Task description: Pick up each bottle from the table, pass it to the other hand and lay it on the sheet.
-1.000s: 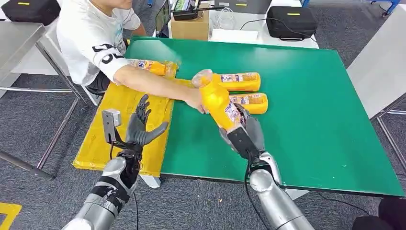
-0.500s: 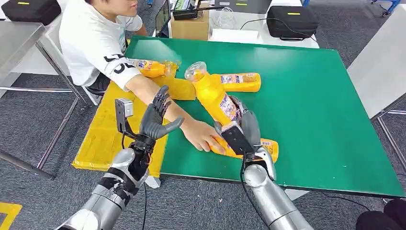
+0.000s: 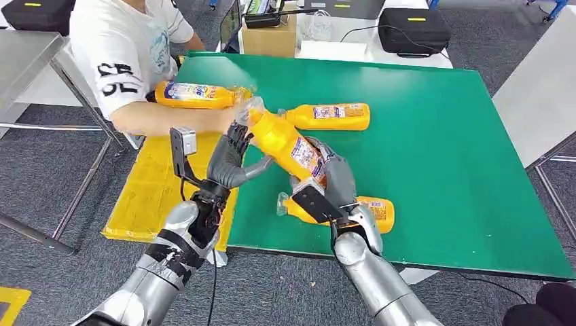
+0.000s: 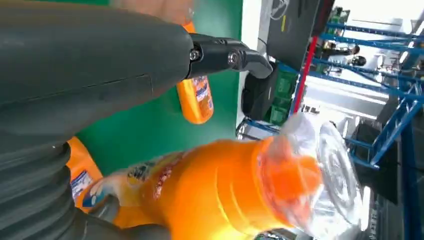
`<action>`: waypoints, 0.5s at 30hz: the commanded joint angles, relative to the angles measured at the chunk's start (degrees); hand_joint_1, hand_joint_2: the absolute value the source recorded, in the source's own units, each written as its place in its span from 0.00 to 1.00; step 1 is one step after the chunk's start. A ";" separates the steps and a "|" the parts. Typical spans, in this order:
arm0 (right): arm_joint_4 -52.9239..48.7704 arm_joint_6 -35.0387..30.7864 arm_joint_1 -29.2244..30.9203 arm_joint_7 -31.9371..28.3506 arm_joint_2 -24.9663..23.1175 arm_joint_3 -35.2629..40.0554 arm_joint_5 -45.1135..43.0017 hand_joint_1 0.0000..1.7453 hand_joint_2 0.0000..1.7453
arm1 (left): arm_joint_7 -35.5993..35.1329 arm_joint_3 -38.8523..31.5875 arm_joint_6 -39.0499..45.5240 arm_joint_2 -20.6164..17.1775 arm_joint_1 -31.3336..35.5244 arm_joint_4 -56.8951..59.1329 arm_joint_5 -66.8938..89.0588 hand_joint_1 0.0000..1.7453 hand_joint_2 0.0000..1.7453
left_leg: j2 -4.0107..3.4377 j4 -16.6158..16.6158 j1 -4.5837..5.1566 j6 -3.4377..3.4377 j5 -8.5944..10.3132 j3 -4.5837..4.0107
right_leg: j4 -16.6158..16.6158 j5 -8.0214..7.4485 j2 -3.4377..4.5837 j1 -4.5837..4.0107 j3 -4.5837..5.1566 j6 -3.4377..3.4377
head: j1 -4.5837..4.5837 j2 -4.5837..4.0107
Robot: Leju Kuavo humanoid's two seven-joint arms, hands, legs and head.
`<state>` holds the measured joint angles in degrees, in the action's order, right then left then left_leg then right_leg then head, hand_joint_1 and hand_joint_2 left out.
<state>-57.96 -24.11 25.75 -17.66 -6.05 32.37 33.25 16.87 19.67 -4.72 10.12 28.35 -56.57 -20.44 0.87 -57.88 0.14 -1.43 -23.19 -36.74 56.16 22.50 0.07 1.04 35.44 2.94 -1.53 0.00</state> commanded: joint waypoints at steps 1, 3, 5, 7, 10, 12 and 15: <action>4.47 0.14 5.06 -0.37 -0.56 4.22 0.89 1.00 1.00 | -1.16 2.64 -0.12 -1.00 2.78 1.38 -1.22 0.00 1.00 | -0.13 -0.06 -0.04 0.09 -0.12 0.20 | 0.05 0.08 0.07 -0.06 -0.18 -0.12 | -0.02 0.00; 4.55 0.11 5.12 -0.28 -0.63 4.13 0.73 1.00 1.00 | -1.21 2.71 -0.11 -1.01 2.83 1.35 -1.26 0.00 1.00 | -0.07 0.00 -0.01 0.04 -0.02 0.04 | 0.00 0.00 0.04 -0.01 -0.03 -0.05 | 0.00 -0.02; 4.55 0.11 5.12 -0.28 -0.63 4.13 0.73 1.00 1.00 | -1.21 2.71 -0.11 -1.01 2.83 1.35 -1.26 0.00 1.00 | -0.11 -0.03 -0.04 0.06 -0.07 0.13 | 0.02 0.04 0.06 -0.05 -0.12 -0.09 | 0.00 0.00; 4.60 0.11 5.15 -0.28 -0.54 4.10 0.70 1.00 1.00 | -1.22 2.75 -0.10 -0.97 2.89 1.32 -1.27 0.00 1.00 | -0.09 -0.03 -0.03 0.07 -0.09 0.17 | 0.03 0.07 0.03 -0.05 -0.16 -0.11 | 0.00 0.00; 4.60 0.11 5.15 -0.28 -0.54 4.10 0.70 1.00 1.00 | -1.22 2.75 -0.10 -0.97 2.89 1.32 -1.27 0.00 1.00 | -0.12 -0.03 -0.05 0.09 -0.15 0.27 | 0.02 0.11 0.07 -0.07 -0.26 -0.13 | 0.00 0.00; 4.60 0.11 5.15 -0.28 -0.54 4.10 0.70 1.00 1.00 | -1.22 2.75 -0.10 -0.97 2.89 1.32 -1.27 0.00 1.00 | -0.08 0.00 -0.01 0.05 -0.06 0.12 | 0.01 0.04 0.04 -0.02 -0.11 -0.07 | -0.02 0.00; 4.60 0.11 5.15 -0.28 -0.54 4.10 0.70 1.00 1.00 | -1.22 2.75 -0.10 -0.97 2.89 1.32 -1.27 0.00 1.00 | -0.05 0.00 -0.01 0.05 -0.05 0.12 | 0.02 0.05 0.02 -0.02 -0.11 -0.08 | -0.02 -0.02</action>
<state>-57.22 -24.35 27.40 -17.73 -6.64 33.99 33.94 16.13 20.72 -4.79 10.10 28.36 -57.42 -21.57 0.89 -57.88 0.14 -1.43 -23.19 -36.74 56.17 22.50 0.07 1.05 35.44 2.94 -1.55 -0.02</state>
